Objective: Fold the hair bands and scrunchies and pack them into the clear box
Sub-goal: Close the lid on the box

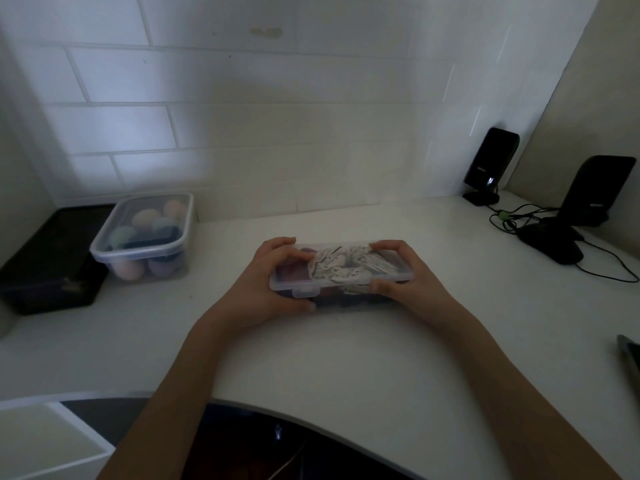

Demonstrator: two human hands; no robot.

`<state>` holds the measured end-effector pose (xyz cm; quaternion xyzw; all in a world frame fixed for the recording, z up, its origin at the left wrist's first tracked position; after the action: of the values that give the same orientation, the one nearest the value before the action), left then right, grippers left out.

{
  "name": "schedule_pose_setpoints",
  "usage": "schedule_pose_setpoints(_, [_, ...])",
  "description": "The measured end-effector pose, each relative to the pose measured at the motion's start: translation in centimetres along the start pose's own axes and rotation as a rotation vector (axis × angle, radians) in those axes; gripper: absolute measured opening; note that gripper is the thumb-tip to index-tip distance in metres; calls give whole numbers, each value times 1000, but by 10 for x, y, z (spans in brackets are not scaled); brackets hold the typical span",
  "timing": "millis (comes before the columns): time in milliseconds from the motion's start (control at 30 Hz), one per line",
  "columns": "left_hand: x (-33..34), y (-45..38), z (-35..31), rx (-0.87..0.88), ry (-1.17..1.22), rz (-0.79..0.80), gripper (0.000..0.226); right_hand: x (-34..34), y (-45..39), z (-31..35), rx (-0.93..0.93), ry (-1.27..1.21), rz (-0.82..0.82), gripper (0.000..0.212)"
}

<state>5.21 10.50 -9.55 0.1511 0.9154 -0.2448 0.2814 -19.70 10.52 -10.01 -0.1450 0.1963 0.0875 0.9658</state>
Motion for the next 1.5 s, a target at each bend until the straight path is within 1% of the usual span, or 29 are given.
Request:
schedule_pose_setpoints(100, [-2,2,-3,-58,32,-52,70,2,1,2,13,-26,-37,52])
schedule_pose_setpoints(167, [-2,3,-7,-93,105,-58,80,3,1,6,21,-83,-85,51])
schedule_pose_setpoints(267, [3,3,-12,-105,205,-57,102,2,-2,8,73,-175,-125,59])
schedule_pose_setpoints(333, [5,1,-13,-63,191,-104,108,3,-5,6,130,-249,-139,69])
schedule_pose_setpoints(433, [8,-2,-14,2,123,-192,102,4,-10,4,224,-326,-140,88])
schedule_pose_setpoints(500, [8,-3,-17,44,47,-291,88,5,-12,6,255,-346,-143,95])
schedule_pose_setpoints(533, [8,-3,-18,81,-12,-312,79,5,-12,7,261,-349,-158,94])
schedule_pose_setpoints(567, [9,-3,-20,79,-63,-304,71,4,-12,6,268,-353,-180,90])
schedule_pose_setpoints(633, [8,-3,-25,67,-119,-260,54,0,-11,6,253,-363,-199,71])
schedule_pose_setpoints(667, [7,-3,-26,87,-112,-288,50,0,-10,7,230,-353,-189,61])
schedule_pose_setpoints(700, [6,-2,-26,96,-113,-328,53,0,-9,8,193,-330,-176,56])
schedule_pose_setpoints(767, [3,0,-26,108,-122,-368,60,2,-5,11,114,-269,-181,55])
schedule_pose_setpoints(833, [1,-1,-26,96,-101,-356,59,3,-2,15,58,-206,-204,54])
schedule_pose_setpoints(933, [2,-1,-24,89,-66,-333,57,1,1,20,-12,-181,-232,61])
schedule_pose_setpoints(1000, [2,-3,-22,89,-26,-332,58,0,4,25,-105,-120,-277,61])
schedule_pose_setpoints(1033, [1,-4,-23,85,-6,-325,58,2,5,27,-158,-58,-317,56])
schedule_pose_setpoints(1100, [-1,-7,-21,68,31,-311,56,6,5,30,-221,23,-402,38])
schedule_pose_setpoints(1167, [-2,-11,-20,46,62,-304,53,8,4,28,-223,38,-457,22])
schedule_pose_setpoints(1300, [-1,-20,-23,36,60,-263,51,8,0,19,-162,11,-475,8])
schedule_pose_setpoints(1367, [-1,-22,-24,37,64,-250,51,7,0,19,-161,25,-504,6])
schedule_pose_setpoints(1500, [-1,-21,-24,60,59,-243,51,7,0,20,-201,67,-535,11])
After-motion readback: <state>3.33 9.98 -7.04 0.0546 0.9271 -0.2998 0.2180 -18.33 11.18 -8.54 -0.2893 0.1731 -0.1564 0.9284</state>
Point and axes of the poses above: each hand's wrist, its own y-axis away from the middle knuckle, its own x-axis out of the palm, z = x × y, the point moved 3 cm from there along -y, towards the middle knuckle, and after that the axes turned 2 degrees about z, right-handed, at the moved point
